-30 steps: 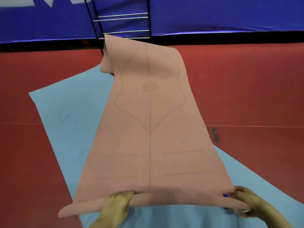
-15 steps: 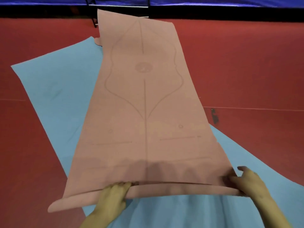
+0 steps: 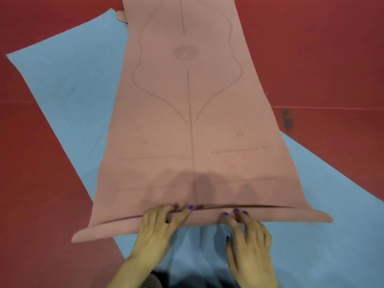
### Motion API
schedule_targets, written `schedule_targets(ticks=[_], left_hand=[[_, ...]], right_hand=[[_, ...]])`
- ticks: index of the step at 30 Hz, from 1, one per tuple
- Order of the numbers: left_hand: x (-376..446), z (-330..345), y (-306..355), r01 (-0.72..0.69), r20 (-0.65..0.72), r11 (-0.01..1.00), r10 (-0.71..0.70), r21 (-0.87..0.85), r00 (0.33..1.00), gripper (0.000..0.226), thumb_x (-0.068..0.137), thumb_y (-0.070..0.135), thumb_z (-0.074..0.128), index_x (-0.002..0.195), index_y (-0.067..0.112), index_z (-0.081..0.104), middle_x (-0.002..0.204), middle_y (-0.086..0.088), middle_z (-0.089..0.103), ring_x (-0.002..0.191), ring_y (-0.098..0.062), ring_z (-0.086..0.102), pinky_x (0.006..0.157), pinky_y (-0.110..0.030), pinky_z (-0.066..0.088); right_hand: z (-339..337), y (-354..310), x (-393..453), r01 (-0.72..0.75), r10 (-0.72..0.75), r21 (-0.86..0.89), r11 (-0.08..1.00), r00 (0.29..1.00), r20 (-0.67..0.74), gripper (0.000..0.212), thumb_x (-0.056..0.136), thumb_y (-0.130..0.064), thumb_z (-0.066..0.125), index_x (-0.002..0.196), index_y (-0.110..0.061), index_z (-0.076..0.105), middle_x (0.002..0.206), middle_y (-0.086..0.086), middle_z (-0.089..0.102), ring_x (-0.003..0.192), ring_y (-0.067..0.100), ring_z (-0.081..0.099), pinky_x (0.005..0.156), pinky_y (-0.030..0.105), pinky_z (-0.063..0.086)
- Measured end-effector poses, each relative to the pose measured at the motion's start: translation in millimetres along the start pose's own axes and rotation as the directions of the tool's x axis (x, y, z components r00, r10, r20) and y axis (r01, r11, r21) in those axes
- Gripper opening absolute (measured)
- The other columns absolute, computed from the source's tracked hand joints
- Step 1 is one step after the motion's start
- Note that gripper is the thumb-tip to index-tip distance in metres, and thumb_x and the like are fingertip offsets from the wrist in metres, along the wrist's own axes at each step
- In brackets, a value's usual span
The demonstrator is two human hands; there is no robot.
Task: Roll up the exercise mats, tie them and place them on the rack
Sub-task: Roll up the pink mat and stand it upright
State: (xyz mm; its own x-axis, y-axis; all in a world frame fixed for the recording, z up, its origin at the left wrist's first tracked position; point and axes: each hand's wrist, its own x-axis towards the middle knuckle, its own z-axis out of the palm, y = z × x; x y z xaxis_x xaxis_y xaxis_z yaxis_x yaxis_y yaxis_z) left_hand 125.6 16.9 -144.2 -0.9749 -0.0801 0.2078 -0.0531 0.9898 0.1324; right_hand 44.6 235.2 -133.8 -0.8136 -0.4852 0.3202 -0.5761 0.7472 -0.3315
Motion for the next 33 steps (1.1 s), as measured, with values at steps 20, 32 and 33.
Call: schedule_targets(ticks=[20,32,33], left_hand=[[32,42,2,0.091,-0.091,0.996,-0.089,0.017,0.992,0.025,0.092,0.025,0.046,0.085,0.010,0.065,0.073,-0.006,0.057,0.067,-0.028,0.051,0.065,-0.035,0.036],[0,58,18,0.073,-0.113,0.995,-0.080,-0.063,0.990,0.004,0.082,0.020,0.054,0.079,0.017,0.054,0.065,-0.004,0.056,0.063,-0.026,0.051,0.062,-0.035,0.038],[-1,59,18,0.059,-0.117,0.996,-0.067,-0.070,0.991,0.004,0.083,0.020,0.055,0.082,0.018,0.051,0.067,-0.004,0.056,0.063,-0.026,0.050,0.062,-0.035,0.038]], right_hand=[[46,30,37,0.256,-0.249,-0.057,0.965,0.963,0.106,0.036,0.091,-0.027,0.046,0.115,-0.010,0.065,0.109,0.007,0.048,0.101,0.027,0.047,0.099,0.043,0.031],[62,37,-14,0.229,-0.219,-0.116,0.966,0.971,0.093,0.038,0.092,-0.037,0.045,0.108,-0.013,0.071,0.095,0.008,0.048,0.083,0.026,0.042,0.086,0.041,0.033],[63,36,-16,0.226,-0.216,-0.103,0.969,0.971,0.099,0.037,0.091,-0.035,0.046,0.108,-0.013,0.071,0.096,0.007,0.046,0.083,0.025,0.042,0.085,0.040,0.033]])
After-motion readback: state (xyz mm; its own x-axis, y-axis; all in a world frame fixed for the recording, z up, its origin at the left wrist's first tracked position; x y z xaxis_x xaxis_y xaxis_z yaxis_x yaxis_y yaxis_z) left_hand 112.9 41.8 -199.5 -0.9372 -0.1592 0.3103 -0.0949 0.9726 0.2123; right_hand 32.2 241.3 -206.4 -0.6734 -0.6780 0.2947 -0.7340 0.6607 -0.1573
